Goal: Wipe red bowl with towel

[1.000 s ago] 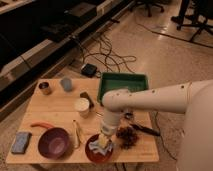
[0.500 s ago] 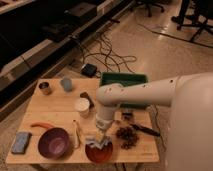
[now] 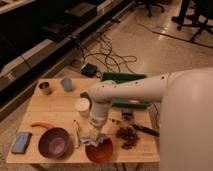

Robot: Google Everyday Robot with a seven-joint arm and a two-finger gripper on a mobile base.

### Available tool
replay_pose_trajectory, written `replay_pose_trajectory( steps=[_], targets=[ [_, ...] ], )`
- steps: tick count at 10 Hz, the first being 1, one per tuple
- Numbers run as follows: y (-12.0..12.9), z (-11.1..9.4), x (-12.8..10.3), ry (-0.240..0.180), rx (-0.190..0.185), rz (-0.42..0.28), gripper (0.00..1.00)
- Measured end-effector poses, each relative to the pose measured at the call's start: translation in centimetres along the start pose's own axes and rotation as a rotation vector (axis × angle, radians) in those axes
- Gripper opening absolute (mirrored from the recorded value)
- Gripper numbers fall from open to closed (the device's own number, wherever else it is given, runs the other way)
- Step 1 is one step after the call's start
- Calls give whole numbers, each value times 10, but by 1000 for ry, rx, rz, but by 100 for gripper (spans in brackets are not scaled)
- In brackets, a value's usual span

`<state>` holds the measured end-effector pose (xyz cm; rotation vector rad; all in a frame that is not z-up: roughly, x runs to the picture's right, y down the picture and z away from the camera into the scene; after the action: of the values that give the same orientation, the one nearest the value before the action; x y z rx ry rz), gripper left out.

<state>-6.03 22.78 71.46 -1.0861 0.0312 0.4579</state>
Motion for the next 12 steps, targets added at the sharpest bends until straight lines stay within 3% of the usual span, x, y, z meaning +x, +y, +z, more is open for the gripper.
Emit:
replay_pose_trajectory(
  steps=[3,7,12],
  targets=[
    [21,-1,-5,3,-17,-53,0],
    [46,5,13,8,-47,-74,0],
    [53,23,24,16,-89,-81,0]
  ],
)
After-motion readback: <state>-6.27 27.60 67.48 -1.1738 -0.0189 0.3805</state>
